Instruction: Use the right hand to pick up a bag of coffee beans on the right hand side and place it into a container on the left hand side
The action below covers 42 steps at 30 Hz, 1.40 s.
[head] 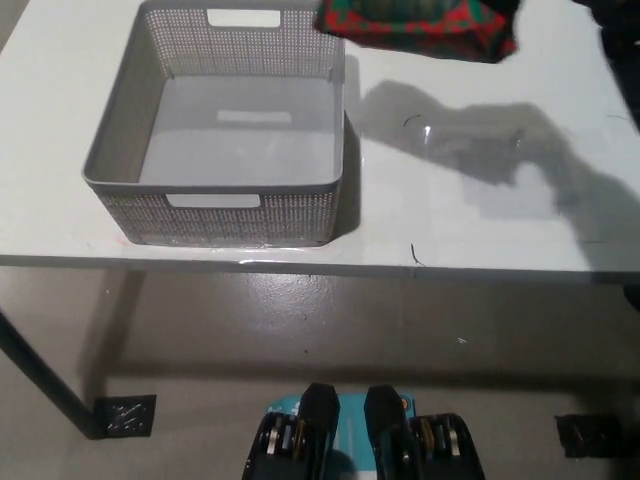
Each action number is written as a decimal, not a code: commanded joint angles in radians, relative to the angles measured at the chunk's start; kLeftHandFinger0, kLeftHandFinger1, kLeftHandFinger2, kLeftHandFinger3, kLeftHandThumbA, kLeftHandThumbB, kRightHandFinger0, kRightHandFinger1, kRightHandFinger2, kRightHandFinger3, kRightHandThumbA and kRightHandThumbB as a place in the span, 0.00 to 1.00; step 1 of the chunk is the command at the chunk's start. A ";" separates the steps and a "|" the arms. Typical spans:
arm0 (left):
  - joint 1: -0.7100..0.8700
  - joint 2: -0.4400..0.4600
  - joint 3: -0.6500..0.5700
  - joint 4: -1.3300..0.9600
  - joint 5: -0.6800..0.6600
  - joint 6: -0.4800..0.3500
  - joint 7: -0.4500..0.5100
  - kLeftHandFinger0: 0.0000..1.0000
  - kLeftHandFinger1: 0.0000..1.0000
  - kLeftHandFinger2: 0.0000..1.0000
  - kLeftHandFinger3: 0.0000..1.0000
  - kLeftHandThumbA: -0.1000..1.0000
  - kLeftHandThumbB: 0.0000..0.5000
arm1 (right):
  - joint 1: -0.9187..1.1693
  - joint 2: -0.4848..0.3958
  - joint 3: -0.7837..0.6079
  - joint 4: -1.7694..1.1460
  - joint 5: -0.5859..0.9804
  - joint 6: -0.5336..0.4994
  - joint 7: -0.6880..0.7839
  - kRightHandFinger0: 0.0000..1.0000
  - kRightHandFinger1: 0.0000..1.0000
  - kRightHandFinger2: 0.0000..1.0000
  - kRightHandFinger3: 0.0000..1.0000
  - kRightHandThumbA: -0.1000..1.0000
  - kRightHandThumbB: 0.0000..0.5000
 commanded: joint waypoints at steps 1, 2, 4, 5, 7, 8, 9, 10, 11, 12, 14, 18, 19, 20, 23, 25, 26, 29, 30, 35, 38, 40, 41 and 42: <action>0.000 0.006 -0.010 -0.004 0.009 -0.047 -0.016 1.00 0.65 0.83 0.86 0.88 1.00 | -0.122 0.041 -0.023 -0.066 0.018 0.031 -0.016 0.30 0.34 0.43 0.44 0.00 0.64; -0.006 0.004 -0.011 0.003 0.010 -0.049 -0.016 1.00 0.65 0.82 0.87 0.89 1.00 | -0.122 0.048 -0.022 -0.069 0.014 0.034 -0.019 0.28 0.34 0.44 0.43 0.00 0.62; -0.021 -0.005 -0.013 0.027 0.006 -0.056 -0.017 1.00 0.64 0.82 0.87 0.88 1.00 | -0.119 0.071 -0.023 -0.077 0.016 0.035 -0.023 0.21 0.27 0.37 0.44 0.00 0.64; -0.028 -0.007 -0.016 0.027 0.003 -0.049 -0.020 1.00 0.64 0.82 0.86 0.87 1.00 | -0.118 0.082 -0.024 -0.082 0.018 0.040 -0.021 0.14 0.20 0.33 0.45 0.00 0.65; -0.033 -0.011 -0.021 0.028 0.000 -0.045 -0.025 1.00 0.65 0.82 0.86 0.87 1.00 | -0.110 0.099 -0.016 -0.104 0.006 0.064 -0.015 0.09 0.15 0.29 0.46 0.00 0.65; -0.036 -0.013 -0.024 0.030 0.002 -0.045 -0.025 1.00 0.65 0.82 0.85 0.86 1.00 | -0.102 0.106 -0.015 -0.113 0.005 0.068 -0.015 0.11 0.17 0.31 0.46 0.00 0.65; -0.040 -0.016 -0.028 0.031 0.005 -0.049 -0.026 1.00 0.67 0.83 0.85 0.86 1.00 | -0.094 0.125 -0.011 -0.118 0.003 0.074 -0.018 0.17 0.21 0.34 0.46 0.00 0.65; -0.039 -0.017 -0.032 0.029 0.012 -0.050 -0.023 1.00 0.68 0.82 0.84 0.87 1.00 | -0.086 0.129 -0.009 -0.127 0.000 0.081 -0.018 0.18 0.22 0.34 0.46 0.00 0.65; -0.034 -0.019 -0.037 0.024 0.022 -0.050 -0.017 1.00 0.68 0.81 0.83 0.87 1.00 | -0.075 0.134 -0.007 -0.142 -0.004 0.091 -0.018 0.18 0.22 0.34 0.46 0.00 0.65; -0.035 -0.019 -0.041 0.026 0.026 -0.061 -0.018 1.00 0.67 0.79 0.81 0.87 1.00 | -0.067 0.149 -0.002 -0.148 -0.006 0.097 -0.018 0.19 0.23 0.35 0.46 0.00 0.64; -0.033 -0.026 -0.049 0.036 0.031 -0.072 -0.017 1.00 0.66 0.78 0.81 0.86 1.00 | -0.045 0.171 0.002 -0.176 -0.007 0.124 -0.017 0.20 0.24 0.38 0.46 0.00 0.63; -0.051 -0.029 -0.058 0.045 0.033 -0.085 -0.014 1.00 0.68 0.78 0.82 0.88 1.00 | -0.033 0.200 0.006 -0.183 0.001 0.139 -0.012 0.24 0.26 0.40 0.45 0.00 0.62; -0.053 -0.030 -0.059 0.035 0.029 -0.073 -0.014 1.00 0.66 0.78 0.81 0.89 1.00 | -0.031 0.204 0.010 -0.183 -0.002 0.140 -0.011 0.26 0.28 0.42 0.46 0.00 0.61; -0.053 -0.030 -0.058 0.018 0.021 -0.052 -0.016 1.00 0.64 0.78 0.81 0.88 1.00 | -0.027 0.210 0.014 -0.179 -0.006 0.138 -0.017 0.26 0.30 0.43 0.47 0.00 0.61; -0.056 -0.031 -0.058 0.001 0.020 -0.045 -0.016 1.00 0.66 0.79 0.82 0.89 1.00 | -0.018 0.218 0.012 -0.164 -0.008 0.133 -0.032 0.25 0.28 0.42 0.47 0.00 0.60; -0.046 -0.036 -0.063 -0.015 0.019 -0.041 -0.018 1.00 0.67 0.78 0.81 0.89 1.00 | -0.010 0.218 0.016 -0.141 -0.014 0.120 -0.046 0.23 0.27 0.39 0.46 0.00 0.58; -0.043 -0.042 -0.068 -0.019 0.016 -0.040 -0.021 1.00 0.67 0.78 0.81 0.89 1.00 | -0.006 0.213 0.017 -0.132 -0.018 0.122 -0.047 0.22 0.27 0.39 0.45 0.00 0.58; -0.045 -0.058 -0.077 -0.033 0.001 -0.011 -0.024 1.00 0.67 0.79 0.81 0.86 1.00 | -0.009 0.210 0.020 -0.053 -0.031 0.113 -0.077 0.21 0.26 0.38 0.45 0.00 0.56; -0.047 -0.060 -0.078 -0.037 0.000 -0.006 -0.024 1.00 0.66 0.79 0.80 0.86 1.00 | -0.012 0.211 0.021 -0.034 -0.033 0.110 -0.082 0.23 0.28 0.40 0.46 0.00 0.54; -0.071 -0.073 -0.088 -0.062 0.019 0.011 -0.012 1.00 0.67 0.80 0.80 0.90 1.00 | -0.025 0.211 0.032 0.109 -0.035 0.023 -0.138 0.34 0.34 0.44 0.42 0.00 0.61; -0.081 -0.080 -0.096 -0.057 0.032 0.007 -0.004 1.00 0.64 0.78 0.78 0.91 1.00 | -0.013 0.198 0.042 0.125 -0.046 0.021 -0.148 0.36 0.37 0.45 0.43 0.00 0.62; -0.094 -0.076 -0.098 -0.071 0.040 0.025 0.002 1.00 0.65 0.79 0.79 0.89 1.00 | -0.014 0.188 0.047 0.134 -0.051 0.013 -0.156 0.39 0.41 0.49 0.46 0.00 0.64; -0.098 -0.075 -0.096 -0.083 0.037 0.037 0.004 1.00 0.65 0.79 0.79 0.89 1.00 | -0.017 0.185 0.050 0.142 -0.053 0.000 -0.164 0.39 0.42 0.49 0.46 0.00 0.64; -0.097 -0.076 -0.092 -0.096 0.032 0.047 0.008 1.00 0.64 0.77 0.78 0.87 1.00 | -0.017 0.185 0.053 0.150 -0.057 -0.005 -0.171 0.46 0.49 0.52 0.47 0.00 0.63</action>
